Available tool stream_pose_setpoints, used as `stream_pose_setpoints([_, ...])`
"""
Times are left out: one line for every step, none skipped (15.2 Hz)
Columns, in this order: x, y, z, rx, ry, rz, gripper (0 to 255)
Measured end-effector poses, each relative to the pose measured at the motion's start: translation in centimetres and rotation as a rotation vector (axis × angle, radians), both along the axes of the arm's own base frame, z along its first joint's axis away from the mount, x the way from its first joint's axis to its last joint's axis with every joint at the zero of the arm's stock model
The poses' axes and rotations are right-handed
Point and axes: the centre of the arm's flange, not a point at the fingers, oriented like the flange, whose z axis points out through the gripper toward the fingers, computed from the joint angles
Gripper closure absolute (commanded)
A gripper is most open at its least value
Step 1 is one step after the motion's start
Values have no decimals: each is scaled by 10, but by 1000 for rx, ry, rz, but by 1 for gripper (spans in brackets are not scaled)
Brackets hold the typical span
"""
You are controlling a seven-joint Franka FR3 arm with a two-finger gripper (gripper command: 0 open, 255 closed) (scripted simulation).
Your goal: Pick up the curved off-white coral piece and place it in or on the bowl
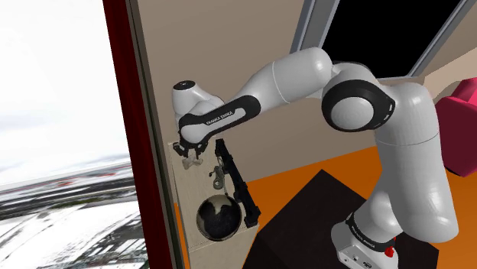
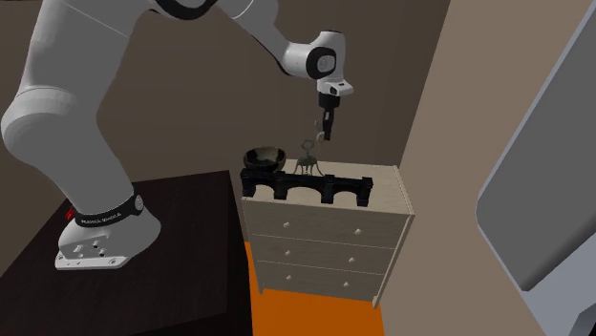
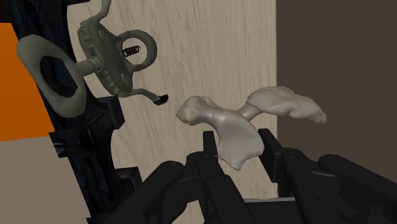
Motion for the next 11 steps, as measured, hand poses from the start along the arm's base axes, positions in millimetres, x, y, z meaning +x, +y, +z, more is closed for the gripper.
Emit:
stream_pose_setpoints([0,0,6,0,0,0,255])
stream_pose_setpoints([-1,1,10,0,0,0,255])
stream_pose_setpoints([0,1,15,0,0,0,255])
stream_pose_setpoints([0,1,21,0,0,0,255])
stream_pose_setpoints([0,1,25,0,0,0,255])
stream_pose_setpoints([-6,1,26,0,0,0,255])
stream_pose_setpoints([-13,2,29,0,0,0,255])
stream_pose_setpoints([-26,4,28,0,0,0,255])
stream_pose_setpoints([-38,4,29,0,1,0,255])
stream_pose_setpoints([-49,6,27,0,0,0,255])
stream_pose_setpoints([-62,10,28,-1,1,0,255])
